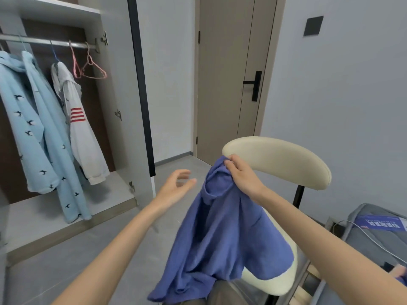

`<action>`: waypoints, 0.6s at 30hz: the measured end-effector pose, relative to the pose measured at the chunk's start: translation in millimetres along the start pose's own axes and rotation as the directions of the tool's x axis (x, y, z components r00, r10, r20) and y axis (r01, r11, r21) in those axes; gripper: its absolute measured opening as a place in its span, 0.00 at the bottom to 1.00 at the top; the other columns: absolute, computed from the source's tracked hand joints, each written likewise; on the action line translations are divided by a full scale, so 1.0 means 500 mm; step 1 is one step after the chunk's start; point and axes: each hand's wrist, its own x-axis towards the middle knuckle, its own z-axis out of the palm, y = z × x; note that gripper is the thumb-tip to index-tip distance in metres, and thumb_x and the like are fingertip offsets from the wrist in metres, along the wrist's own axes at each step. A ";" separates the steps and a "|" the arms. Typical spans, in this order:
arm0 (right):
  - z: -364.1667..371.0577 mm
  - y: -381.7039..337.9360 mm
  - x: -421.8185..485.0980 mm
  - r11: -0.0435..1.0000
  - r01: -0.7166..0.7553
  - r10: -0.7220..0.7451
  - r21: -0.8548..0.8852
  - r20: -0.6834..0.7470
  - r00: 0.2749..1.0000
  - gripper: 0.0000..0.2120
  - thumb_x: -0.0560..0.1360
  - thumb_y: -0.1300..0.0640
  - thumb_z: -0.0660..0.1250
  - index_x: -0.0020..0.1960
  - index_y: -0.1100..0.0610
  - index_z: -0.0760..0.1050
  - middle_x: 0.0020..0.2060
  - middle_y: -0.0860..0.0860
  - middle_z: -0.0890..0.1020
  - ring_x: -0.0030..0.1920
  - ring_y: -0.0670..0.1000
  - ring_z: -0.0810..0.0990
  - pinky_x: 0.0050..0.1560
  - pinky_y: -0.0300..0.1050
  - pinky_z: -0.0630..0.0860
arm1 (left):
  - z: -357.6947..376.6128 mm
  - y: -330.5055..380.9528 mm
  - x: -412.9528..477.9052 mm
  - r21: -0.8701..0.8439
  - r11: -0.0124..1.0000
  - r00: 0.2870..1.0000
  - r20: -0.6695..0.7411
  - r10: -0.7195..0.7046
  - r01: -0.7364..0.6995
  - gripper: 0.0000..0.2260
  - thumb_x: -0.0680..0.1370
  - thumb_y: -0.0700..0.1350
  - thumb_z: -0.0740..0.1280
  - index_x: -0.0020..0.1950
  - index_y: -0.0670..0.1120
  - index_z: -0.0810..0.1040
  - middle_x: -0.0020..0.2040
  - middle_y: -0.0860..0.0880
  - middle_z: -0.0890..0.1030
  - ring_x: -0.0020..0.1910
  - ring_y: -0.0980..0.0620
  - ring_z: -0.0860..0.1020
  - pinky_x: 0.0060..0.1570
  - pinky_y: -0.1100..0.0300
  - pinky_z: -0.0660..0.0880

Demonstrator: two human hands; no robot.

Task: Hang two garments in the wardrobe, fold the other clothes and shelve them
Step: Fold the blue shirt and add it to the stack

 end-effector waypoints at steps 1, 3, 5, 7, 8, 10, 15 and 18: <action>0.004 -0.001 0.002 1.000 -0.012 0.012 0.007 0.014 1.000 0.13 0.83 0.55 0.54 0.40 0.52 0.68 0.36 0.46 0.74 0.37 0.42 0.71 0.37 0.28 0.68 | 0.004 0.009 -0.009 -0.003 1.000 0.989 0.146 0.008 -0.008 0.19 0.75 0.55 0.69 0.64 0.57 0.69 0.59 0.59 0.74 0.56 0.61 0.75 0.45 0.73 0.70; 0.014 -0.005 0.008 0.998 -0.052 0.049 0.043 0.060 0.997 0.12 0.82 0.54 0.56 0.41 0.51 0.69 0.36 0.45 0.74 0.36 0.40 0.72 0.36 0.28 0.69 | 0.016 0.019 -0.023 -0.033 0.999 0.936 0.352 0.012 0.000 0.22 0.72 0.57 0.72 0.62 0.63 0.68 0.57 0.65 0.75 0.54 0.68 0.76 0.43 0.75 0.72; 0.019 -0.010 0.015 0.995 -0.086 0.079 0.056 0.106 0.991 0.10 0.82 0.52 0.57 0.44 0.51 0.73 0.38 0.44 0.77 0.37 0.38 0.75 0.38 0.29 0.71 | 0.033 0.013 -0.021 -0.045 0.998 0.944 0.325 0.054 -0.042 0.21 0.72 0.52 0.73 0.63 0.57 0.71 0.57 0.62 0.77 0.52 0.64 0.78 0.43 0.73 0.74; 0.016 -0.015 0.019 0.993 -0.101 0.091 0.063 0.139 0.986 0.09 0.80 0.48 0.59 0.46 0.50 0.75 0.38 0.42 0.80 0.36 0.34 0.77 0.37 0.26 0.72 | 0.043 0.011 -0.012 -0.060 0.993 0.984 0.144 0.109 -0.102 0.11 0.76 0.46 0.69 0.57 0.49 0.76 0.51 0.53 0.80 0.50 0.54 0.79 0.43 0.68 0.76; 0.011 -0.017 0.020 0.992 -0.112 0.103 0.050 0.159 0.982 0.10 0.79 0.45 0.60 0.48 0.50 0.75 0.39 0.40 0.81 0.37 0.33 0.78 0.37 0.26 0.72 | 0.043 0.012 -0.010 -0.105 0.989 0.991 0.077 0.111 -0.103 0.06 0.78 0.44 0.67 0.54 0.47 0.77 0.48 0.50 0.80 0.48 0.51 0.79 0.43 0.65 0.76; -0.001 -0.015 0.018 0.991 -0.133 0.136 -0.029 0.192 0.972 0.14 0.77 0.39 0.61 0.51 0.48 0.76 0.44 0.40 0.81 0.44 0.35 0.79 0.41 0.29 0.72 | 0.037 0.009 -0.003 -0.206 0.976 0.997 0.007 0.077 -0.074 0.04 0.79 0.42 0.64 0.51 0.44 0.78 0.46 0.46 0.80 0.46 0.48 0.79 0.40 0.62 0.79; -0.015 0.030 0.014 0.925 -0.061 0.168 -0.374 0.262 0.950 0.17 0.74 0.38 0.65 0.56 0.48 0.72 0.54 0.44 0.77 0.55 0.46 0.76 0.55 0.39 0.70 | 0.031 -0.005 0.014 -0.151 0.984 0.981 -0.181 0.063 -0.091 0.06 0.79 0.42 0.64 0.44 0.43 0.77 0.39 0.44 0.79 0.40 0.46 0.77 0.38 0.55 0.78; -0.031 0.049 0.008 0.884 -0.004 0.187 -0.467 0.348 0.919 0.23 0.69 0.40 0.72 0.59 0.48 0.73 0.54 0.41 0.75 0.55 0.44 0.74 0.55 0.39 0.68 | 0.012 -0.013 0.024 -0.259 0.964 0.946 -0.322 -0.019 -0.069 0.11 0.79 0.43 0.65 0.37 0.45 0.73 0.33 0.46 0.75 0.33 0.51 0.75 0.31 0.63 0.77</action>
